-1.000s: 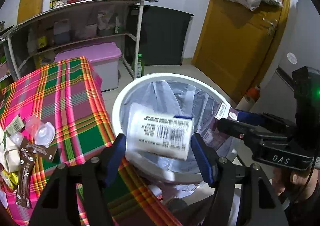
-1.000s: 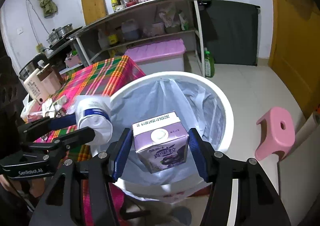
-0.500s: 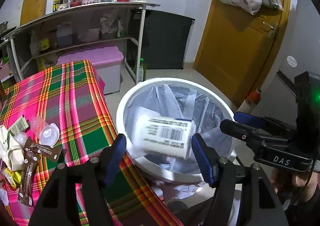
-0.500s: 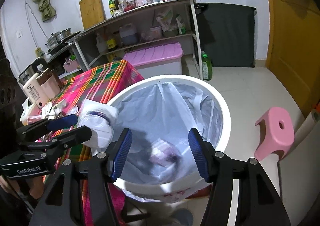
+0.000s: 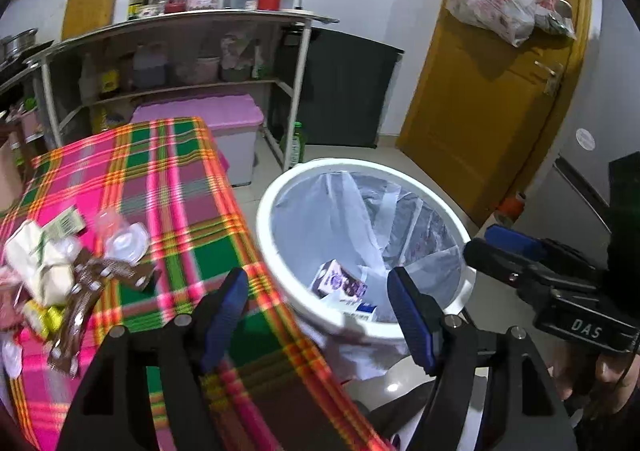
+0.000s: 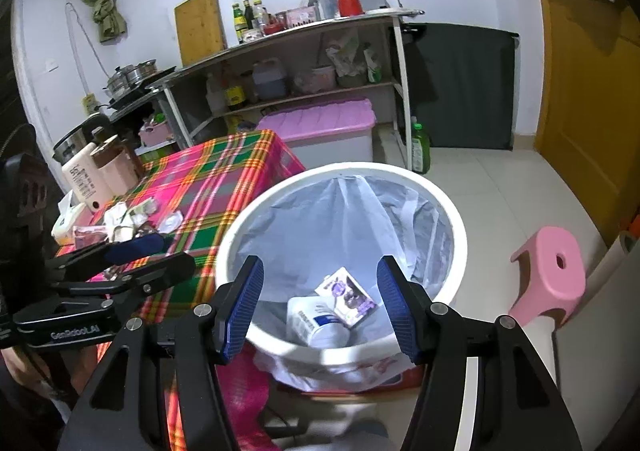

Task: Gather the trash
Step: 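Open both tools to drop the carton and cup into the bin, then move both tools back toward the trash on the table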

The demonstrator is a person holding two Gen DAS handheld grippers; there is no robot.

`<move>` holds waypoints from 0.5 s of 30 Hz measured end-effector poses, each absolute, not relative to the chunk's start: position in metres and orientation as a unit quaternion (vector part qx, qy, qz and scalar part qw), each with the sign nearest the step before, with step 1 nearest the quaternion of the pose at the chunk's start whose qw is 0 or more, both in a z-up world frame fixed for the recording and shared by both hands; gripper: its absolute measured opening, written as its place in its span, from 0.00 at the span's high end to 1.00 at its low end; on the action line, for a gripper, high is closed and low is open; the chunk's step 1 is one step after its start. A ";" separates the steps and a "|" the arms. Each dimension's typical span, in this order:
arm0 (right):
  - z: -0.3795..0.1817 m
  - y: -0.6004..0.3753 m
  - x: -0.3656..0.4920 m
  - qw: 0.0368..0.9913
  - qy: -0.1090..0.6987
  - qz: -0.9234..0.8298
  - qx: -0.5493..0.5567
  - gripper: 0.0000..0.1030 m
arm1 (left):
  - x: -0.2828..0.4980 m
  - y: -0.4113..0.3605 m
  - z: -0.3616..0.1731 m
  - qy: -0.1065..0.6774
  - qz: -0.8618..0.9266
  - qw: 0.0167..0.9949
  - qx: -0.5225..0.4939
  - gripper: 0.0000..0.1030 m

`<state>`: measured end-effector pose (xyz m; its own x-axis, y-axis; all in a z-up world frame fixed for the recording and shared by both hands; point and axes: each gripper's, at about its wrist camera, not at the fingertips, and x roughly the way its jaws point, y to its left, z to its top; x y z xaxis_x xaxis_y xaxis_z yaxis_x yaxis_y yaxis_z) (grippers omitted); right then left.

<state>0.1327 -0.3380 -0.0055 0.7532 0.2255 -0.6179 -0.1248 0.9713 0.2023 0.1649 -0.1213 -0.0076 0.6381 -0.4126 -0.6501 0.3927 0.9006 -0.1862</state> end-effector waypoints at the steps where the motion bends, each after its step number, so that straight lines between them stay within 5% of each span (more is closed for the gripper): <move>1: -0.004 -0.336 0.130 0.934 0.337 0.096 0.072 0.42 | 0.162 -0.117 -0.006 0.362 -0.216 0.907 -0.016 0.28; 15: 0.010 -0.282 0.101 0.929 0.335 0.149 0.040 0.42 | 0.117 -0.063 0.006 0.339 -0.148 0.928 -0.037 0.28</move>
<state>0.1015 -0.2823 0.0101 0.7308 0.3041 -0.6111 -0.2498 0.9523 0.1751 0.1170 -0.0633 0.0058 0.7257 -0.3004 -0.6190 0.2504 0.9533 -0.1690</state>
